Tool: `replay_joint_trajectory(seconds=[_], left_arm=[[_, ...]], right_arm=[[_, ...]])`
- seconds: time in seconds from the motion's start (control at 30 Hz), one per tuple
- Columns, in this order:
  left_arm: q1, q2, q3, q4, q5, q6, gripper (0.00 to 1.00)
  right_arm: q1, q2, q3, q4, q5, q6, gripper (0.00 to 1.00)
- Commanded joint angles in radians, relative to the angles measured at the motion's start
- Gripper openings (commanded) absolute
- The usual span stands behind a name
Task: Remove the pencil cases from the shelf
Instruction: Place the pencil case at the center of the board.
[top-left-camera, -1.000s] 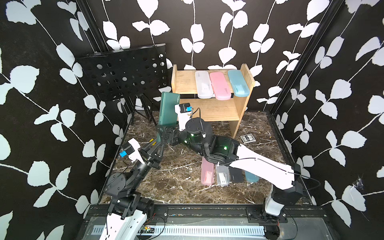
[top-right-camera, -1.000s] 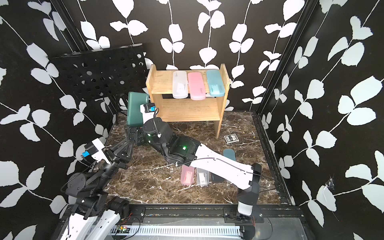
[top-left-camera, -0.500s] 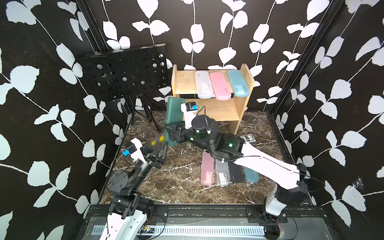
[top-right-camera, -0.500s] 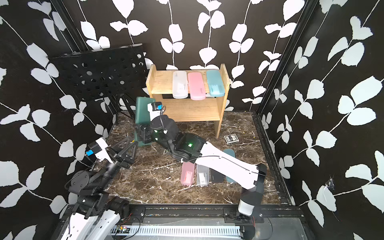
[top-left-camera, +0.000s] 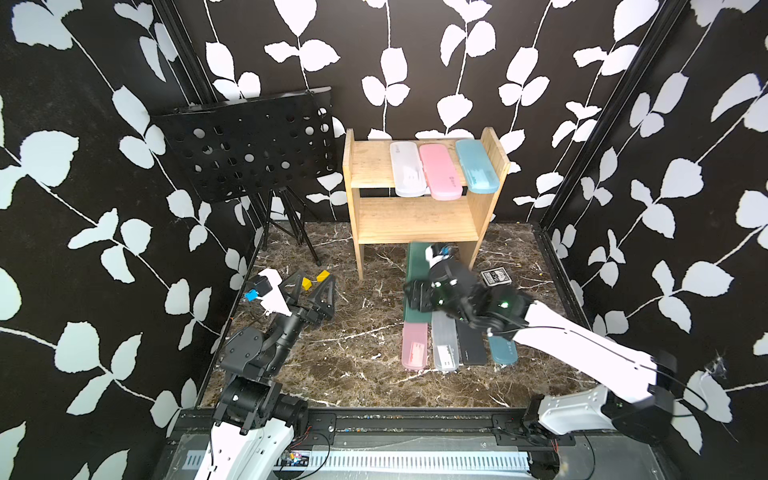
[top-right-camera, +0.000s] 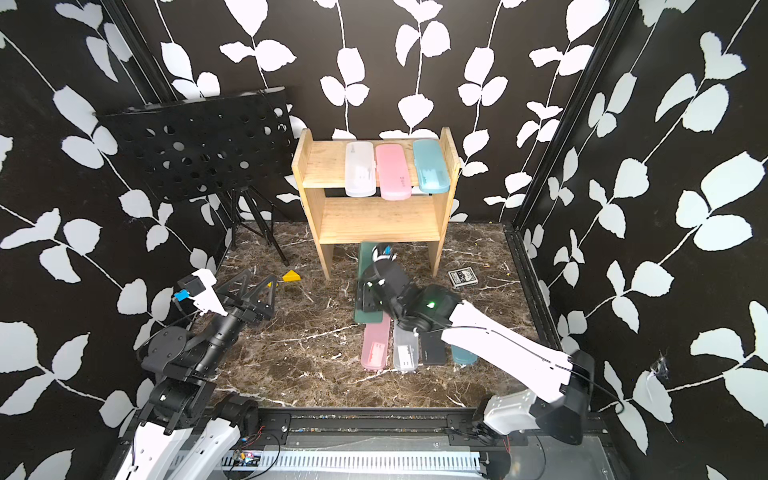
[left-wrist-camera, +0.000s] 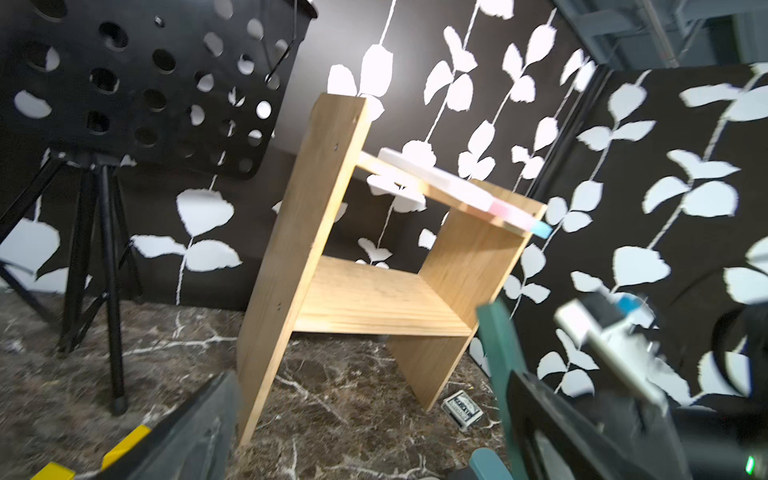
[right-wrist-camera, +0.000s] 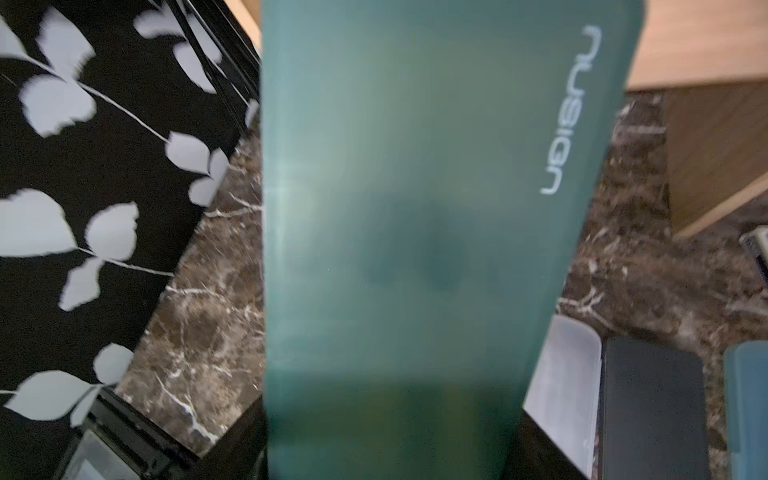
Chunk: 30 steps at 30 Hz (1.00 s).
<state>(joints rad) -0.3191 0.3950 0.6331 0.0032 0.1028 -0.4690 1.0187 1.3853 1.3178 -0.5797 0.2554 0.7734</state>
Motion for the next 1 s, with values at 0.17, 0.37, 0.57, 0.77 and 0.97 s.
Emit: replay_joint_trajectory(seconds=[0.17, 0.37, 0.57, 0.77, 0.97], left_arm=[[0.002, 0.095, 0.077, -0.088, -0.004, -0.016, 0.99], [0.002, 0.087, 0.068, -0.116, -0.021, -0.024, 0.99], [0.002, 0.083, 0.060, -0.147, -0.032, -0.007, 0.99], [0.002, 0.092, 0.044, -0.146, -0.031, -0.012, 0.99], [0.002, 0.091, 0.009, -0.116, -0.029, -0.046, 0.99]], right_arm=[[0.080, 0.258, -0.013, 0.147, -0.085, 0.157, 0.59], [0.096, 0.411, 0.073, 0.175, -0.093, 0.216, 0.58], [0.094, 0.478, 0.093, 0.138, -0.075, 0.237, 0.59], [0.091, 0.531, 0.095, 0.125, -0.071, 0.250, 0.61], [0.087, 0.555, 0.089, 0.106, -0.056, 0.248, 0.62]])
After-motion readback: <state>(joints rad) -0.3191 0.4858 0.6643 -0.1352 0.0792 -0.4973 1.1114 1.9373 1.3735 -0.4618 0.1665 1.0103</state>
